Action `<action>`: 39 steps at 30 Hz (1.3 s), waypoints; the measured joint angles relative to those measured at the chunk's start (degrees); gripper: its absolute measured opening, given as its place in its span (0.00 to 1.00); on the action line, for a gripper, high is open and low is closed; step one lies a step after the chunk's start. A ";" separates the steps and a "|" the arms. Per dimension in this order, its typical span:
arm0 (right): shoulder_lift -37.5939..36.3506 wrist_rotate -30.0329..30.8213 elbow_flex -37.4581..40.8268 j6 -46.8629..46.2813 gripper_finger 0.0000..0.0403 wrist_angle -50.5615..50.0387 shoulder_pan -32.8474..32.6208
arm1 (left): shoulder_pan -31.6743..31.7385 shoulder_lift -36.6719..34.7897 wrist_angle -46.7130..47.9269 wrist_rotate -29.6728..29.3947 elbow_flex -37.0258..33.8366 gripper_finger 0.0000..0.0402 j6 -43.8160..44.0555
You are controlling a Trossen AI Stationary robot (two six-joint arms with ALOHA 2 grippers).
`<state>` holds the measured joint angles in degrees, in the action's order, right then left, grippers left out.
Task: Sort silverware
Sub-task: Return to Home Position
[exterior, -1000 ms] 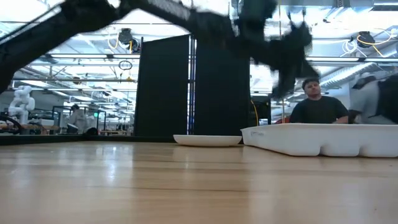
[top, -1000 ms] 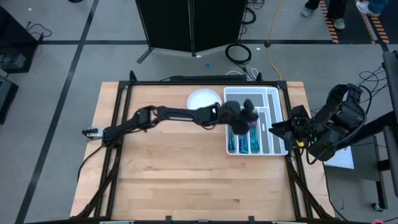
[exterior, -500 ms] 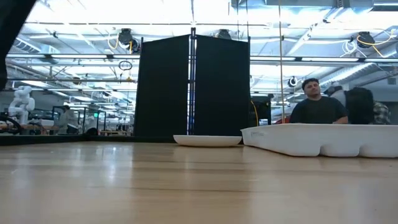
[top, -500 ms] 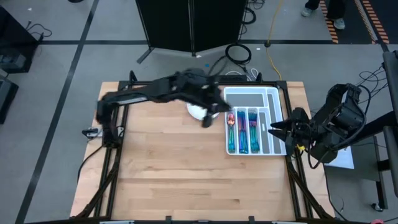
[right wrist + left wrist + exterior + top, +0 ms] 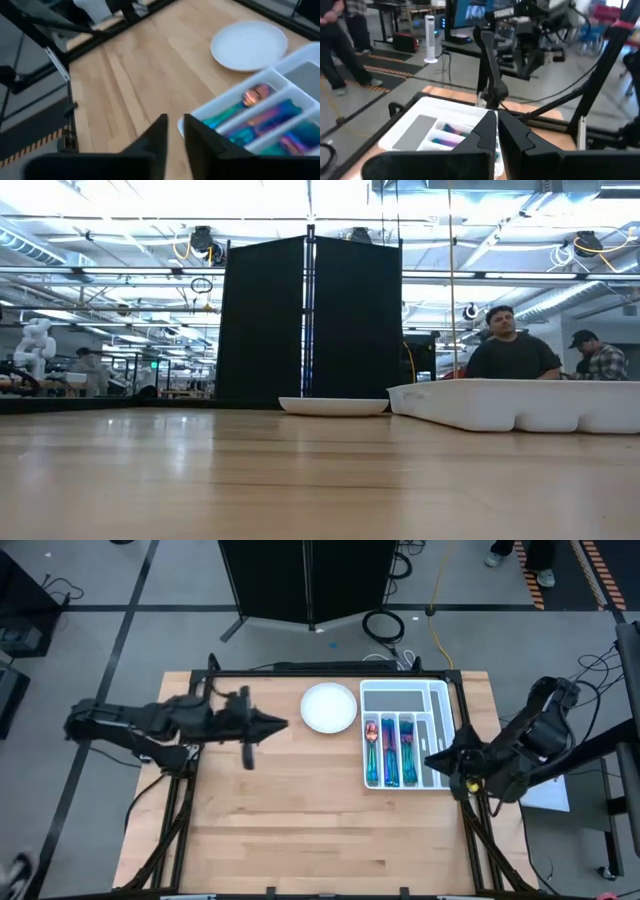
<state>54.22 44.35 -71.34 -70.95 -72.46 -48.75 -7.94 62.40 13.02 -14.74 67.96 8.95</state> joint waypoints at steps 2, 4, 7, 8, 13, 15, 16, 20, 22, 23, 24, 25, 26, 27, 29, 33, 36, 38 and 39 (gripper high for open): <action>-0.91 0.73 3.19 2.55 0.04 5.48 1.54 | -1.10 -4.62 -2.69 -1.58 -6.14 0.04 2.04; -2.18 0.75 7.11 4.28 0.02 11.70 3.33 | -2.25 -8.57 -5.82 -3.26 -12.30 0.04 3.04; -4.04 0.43 13.45 8.20 0.01 23.69 6.66 | -3.74 -14.86 -11.96 -5.08 -20.81 0.04 4.10; -4.51 -0.03 15.64 10.03 0.00 28.33 7.84 | -3.98 -16.97 -13.58 -5.62 -23.29 0.04 4.18; -6.52 -4.72 23.24 22.24 0.00 47.60 15.47 | -4.09 -26.82 -15.87 -8.20 -33.27 0.04 5.60; -7.45 -6.20 24.79 26.25 0.00 51.27 18.51 | -3.96 -31.11 -15.97 -8.79 -36.38 0.04 5.82; -7.85 -6.92 25.25 28.07 0.00 52.23 19.97 | -3.92 -33.38 -15.67 -8.91 -37.80 0.04 5.84; -9.60 -8.34 25.67 34.94 0.00 52.65 24.49 | -3.98 -42.20 -14.24 -9.05 -41.98 0.04 5.80; -10.88 -8.94 25.67 37.34 0.00 52.72 26.01 | -3.98 -46.35 -11.87 -9.99 -42.84 0.04 5.77; -11.65 -9.79 25.67 38.67 0.00 52.60 26.56 | -3.98 -48.54 -10.27 -10.52 -43.06 0.04 5.75; -12.53 -10.77 25.67 39.72 0.00 52.31 26.94 | -3.98 -50.48 -8.14 -10.99 -43.13 0.04 5.77; -13.43 -11.43 25.67 40.66 0.00 51.95 27.19 | -3.96 -52.39 -6.06 -11.37 -43.18 0.04 5.80; -14.47 -11.69 25.67 41.61 0.00 51.48 27.36 | -3.98 -54.14 -4.54 -11.67 -43.22 0.04 5.80; -15.59 -11.73 25.68 42.39 0.00 50.67 27.37 | -3.98 -55.93 -3.68 -11.80 -43.22 0.04 5.78; -18.24 -11.65 27.39 43.36 0.00 50.77 27.45 | -3.97 -58.91 -2.44 -11.92 -43.22 0.04 5.66; -25.62 -12.08 37.20 43.09 0.00 56.75 28.70 | -3.97 -62.28 -0.18 -12.62 -43.21 0.04 4.44; -29.83 -16.81 46.37 42.46 0.00 67.10 30.73 | -3.96 -62.28 0.60 -13.19 -43.22 0.04 3.76; -31.43 -20.38 51.81 42.65 0.00 74.51 32.56 | -3.96 -62.19 1.95 -14.05 -43.22 0.04 3.83; -31.93 -21.88 54.05 42.66 0.00 77.08 33.50 | -3.96 -62.23 2.61 -14.27 -43.64 0.04 4.11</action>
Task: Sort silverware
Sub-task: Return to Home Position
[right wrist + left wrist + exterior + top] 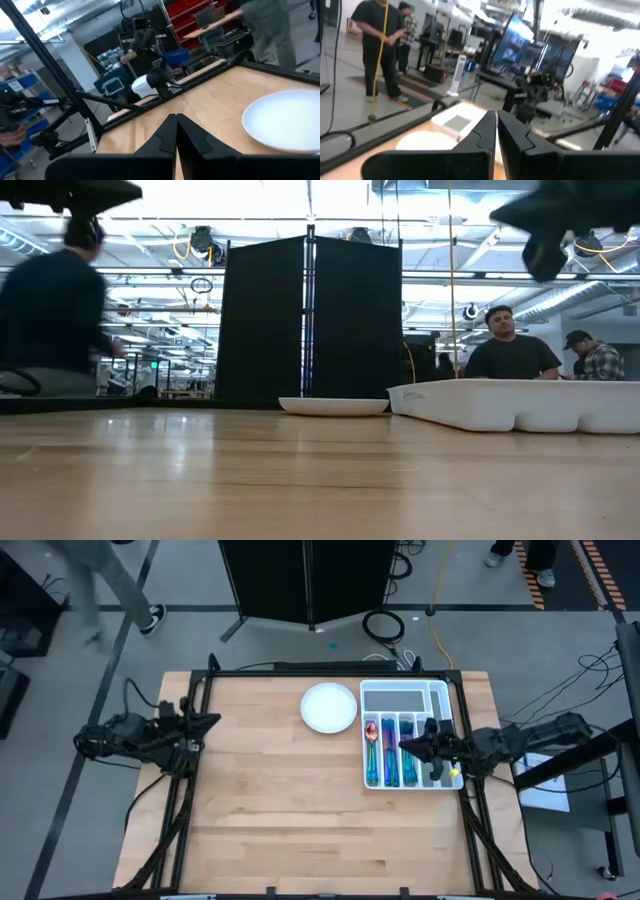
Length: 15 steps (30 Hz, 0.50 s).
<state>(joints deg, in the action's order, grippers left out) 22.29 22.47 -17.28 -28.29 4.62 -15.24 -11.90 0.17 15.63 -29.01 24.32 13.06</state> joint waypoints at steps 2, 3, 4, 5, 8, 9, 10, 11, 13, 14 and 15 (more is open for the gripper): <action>-0.35 -2.13 3.78 -0.87 0.00 3.47 2.20 | 0.00 -0.05 0.03 0.03 -1.40 0.04 0.15; -0.64 -3.33 5.07 -1.39 0.00 4.41 3.27 | -0.01 -0.05 -0.69 0.04 -2.04 0.04 0.39; -0.82 -4.77 5.98 -1.87 0.00 4.23 4.22 | -0.02 -0.05 -1.92 0.04 -2.68 0.04 0.85; -0.99 -6.16 6.60 -2.37 0.00 4.12 5.05 | -0.01 -0.05 -3.10 0.04 -3.42 0.04 1.19; -1.29 -9.22 7.64 -1.62 0.00 4.00 7.33 | 0.00 -0.07 -5.66 0.60 -6.18 0.04 1.63; -1.32 -9.56 8.11 -1.04 0.00 4.04 8.01 | -0.01 -0.07 -6.70 0.94 -7.05 0.04 1.67; -1.35 -10.17 8.69 -0.50 0.00 4.03 8.68 | 0.00 -0.07 -7.83 1.04 -7.96 0.04 1.67; -1.37 -10.81 9.32 -0.11 0.00 3.86 9.46 | -0.01 -0.11 -8.71 1.09 -8.85 0.04 1.67; -1.42 -12.25 10.80 -0.14 0.00 3.85 10.88 | -0.01 -0.09 -10.43 1.37 -10.38 0.04 1.68; -1.57 -13.51 11.42 -0.18 0.00 3.74 11.61 | 0.00 -0.09 -11.48 1.61 -10.93 0.04 1.69; -1.77 -15.06 11.96 -0.22 0.00 3.81 12.25 | 0.00 -0.11 -12.27 1.72 -11.34 0.04 1.69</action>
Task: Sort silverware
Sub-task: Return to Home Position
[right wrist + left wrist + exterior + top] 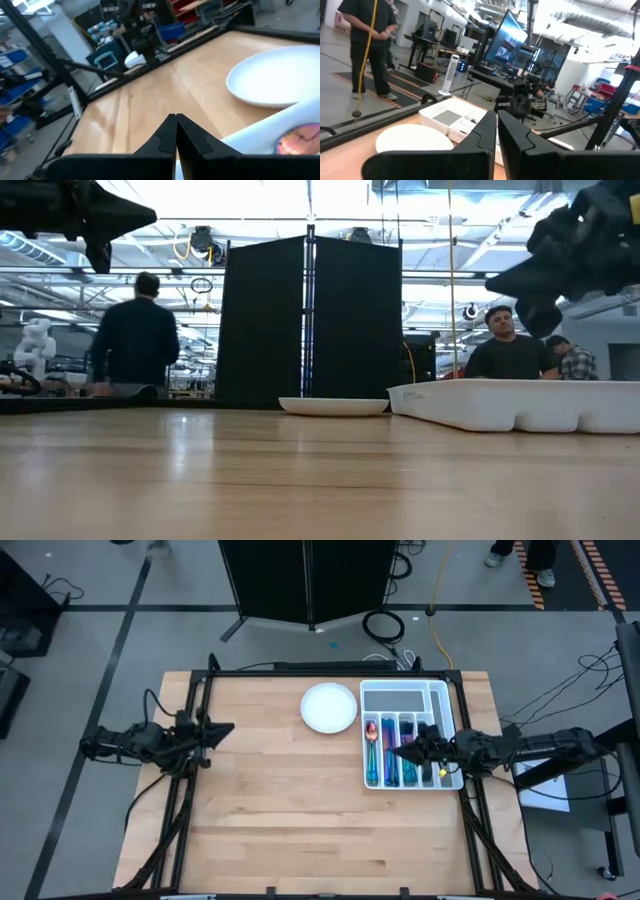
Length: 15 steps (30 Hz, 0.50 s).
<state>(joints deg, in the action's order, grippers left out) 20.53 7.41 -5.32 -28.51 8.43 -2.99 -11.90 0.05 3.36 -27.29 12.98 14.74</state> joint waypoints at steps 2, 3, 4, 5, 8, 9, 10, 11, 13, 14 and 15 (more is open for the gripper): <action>-0.48 -2.50 0.99 0.14 0.00 0.21 1.09 | 0.00 -0.02 -0.91 0.91 -0.54 0.04 0.00; -0.72 -3.46 1.44 0.62 0.00 0.02 1.52 | 0.00 -0.02 -1.12 1.39 -0.75 0.04 0.00; -1.06 -4.01 1.91 1.25 0.00 -0.02 1.83 | 0.00 -0.02 -1.32 1.66 -0.97 0.04 0.03; -1.37 -4.42 2.26 1.90 0.00 -0.08 2.05 | 0.00 -0.02 -1.52 1.80 -1.19 0.04 0.15; -2.06 -4.54 3.12 3.92 0.00 -1.19 2.30 | 0.00 0.00 -1.49 2.03 -1.97 0.04 0.35; -2.17 -4.55 3.48 4.36 0.00 -1.46 2.30 | 0.00 0.00 -1.44 2.26 -2.34 0.04 0.13; -2.27 -4.55 3.90 4.54 0.00 -1.83 2.30 | 0.00 0.00 -1.22 2.70 -2.71 0.04 -0.04; -2.33 -4.55 4.42 4.55 0.00 -2.14 2.30 | 0.00 0.00 -1.14 3.00 -3.08 0.04 -0.03; -2.33 -4.45 4.63 4.36 0.00 -4.60 2.30 | -0.02 0.00 -1.31 3.08 -3.88 0.04 -0.02; -2.33 -4.22 4.61 4.44 0.00 -5.71 2.30 | -0.02 0.00 -1.42 3.08 -4.39 0.04 -0.04; -2.31 -3.50 4.57 4.68 0.00 -6.72 2.29 | -0.02 0.00 -1.38 3.07 -4.83 0.04 -0.04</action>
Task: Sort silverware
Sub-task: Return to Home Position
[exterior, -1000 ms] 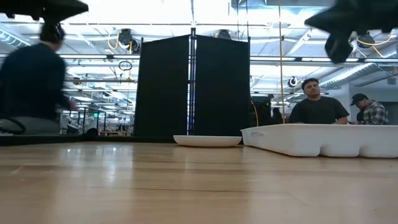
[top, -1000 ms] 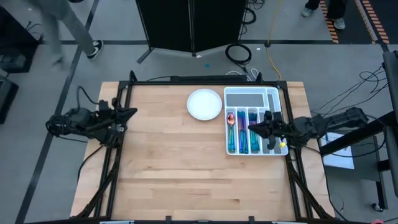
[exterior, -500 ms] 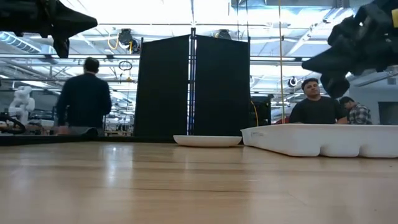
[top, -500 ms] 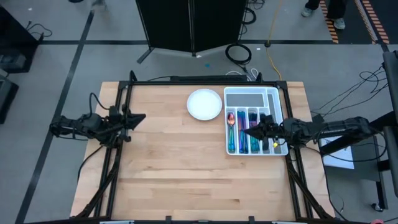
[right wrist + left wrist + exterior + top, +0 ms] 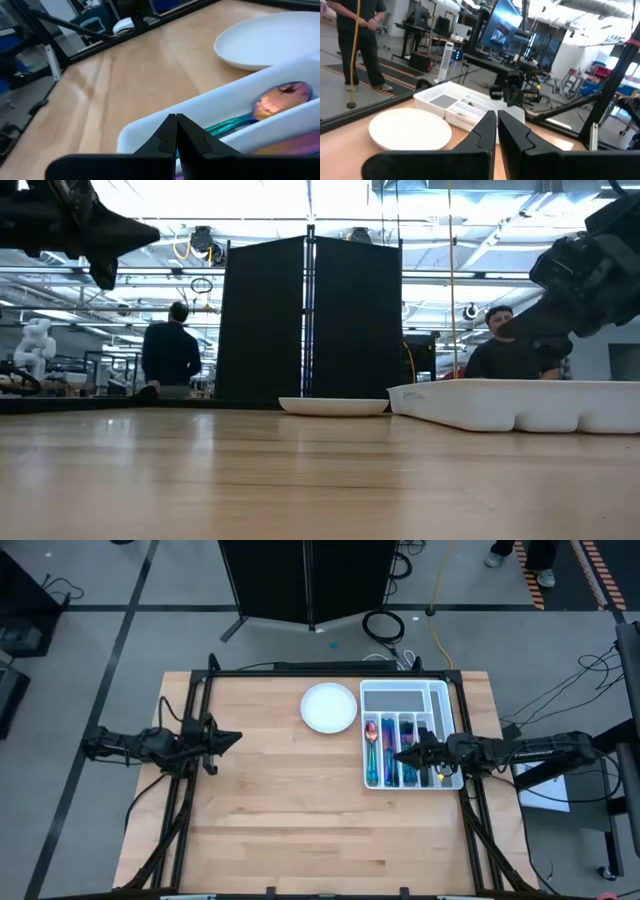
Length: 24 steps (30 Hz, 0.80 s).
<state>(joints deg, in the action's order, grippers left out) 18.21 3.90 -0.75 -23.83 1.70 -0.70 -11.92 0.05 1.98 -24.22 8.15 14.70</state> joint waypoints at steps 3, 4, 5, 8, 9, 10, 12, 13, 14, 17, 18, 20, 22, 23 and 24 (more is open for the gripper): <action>0.57 1.27 -0.09 3.17 0.00 0.06 0.01 | 0.00 0.04 0.02 -0.21 -1.25 0.04 0.06; 0.70 1.80 -0.09 5.06 0.00 0.16 0.01 | 0.00 0.04 0.35 -0.25 -1.59 0.04 0.47; 0.82 1.98 -0.08 6.78 0.00 0.19 0.01 | 0.02 0.05 0.62 -0.52 -1.95 0.04 0.98; 0.84 1.96 -0.09 9.62 0.00 0.19 0.00 | -0.01 0.28 4.21 -3.32 -2.06 0.04 0.98; 0.84 1.96 -0.09 9.53 0.00 0.19 -0.02 | -0.01 0.28 5.91 -4.02 -2.06 0.04 1.00; 0.86 1.96 -0.09 9.32 0.00 0.19 -0.02 | -0.01 0.31 7.52 -4.39 -2.08 0.04 1.02; 0.86 1.99 -0.09 8.81 0.00 0.19 -0.02 | -0.01 0.31 9.62 -4.47 -2.08 0.04 1.11; 0.86 1.99 -0.09 8.33 0.00 0.19 -0.02 | -0.01 0.31 10.12 -4.29 -2.06 0.04 1.30; 0.86 1.99 -0.09 8.02 0.00 0.19 -0.02 | 0.00 0.31 10.22 -4.06 -2.08 0.04 1.44; 0.86 1.98 -0.09 7.91 0.00 0.19 -0.02 | -0.01 0.28 10.53 -3.71 -2.06 0.04 1.08; 0.86 1.99 -0.09 7.89 0.00 0.19 -0.02 | -0.01 0.28 10.56 -3.68 -2.06 0.04 1.12; 0.86 1.99 -0.09 7.86 0.00 0.19 -0.02 | -0.01 0.28 10.56 -3.68 -2.06 0.04 1.12; 0.86 1.99 -0.09 7.85 0.00 0.19 -0.02 | -0.01 0.28 10.56 -3.65 -2.06 0.04 1.11; 0.86 1.99 -0.09 7.85 0.00 0.19 -0.02 | 0.00 0.28 10.58 -3.63 -2.06 0.04 1.11; 0.86 1.99 -0.09 7.85 0.00 0.18 -0.02 | -0.01 0.28 10.56 -3.63 -2.06 0.04 1.11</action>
<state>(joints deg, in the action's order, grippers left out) 19.07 5.89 -0.84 -15.99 1.88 -0.71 -11.92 0.34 12.53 -27.86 6.09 15.82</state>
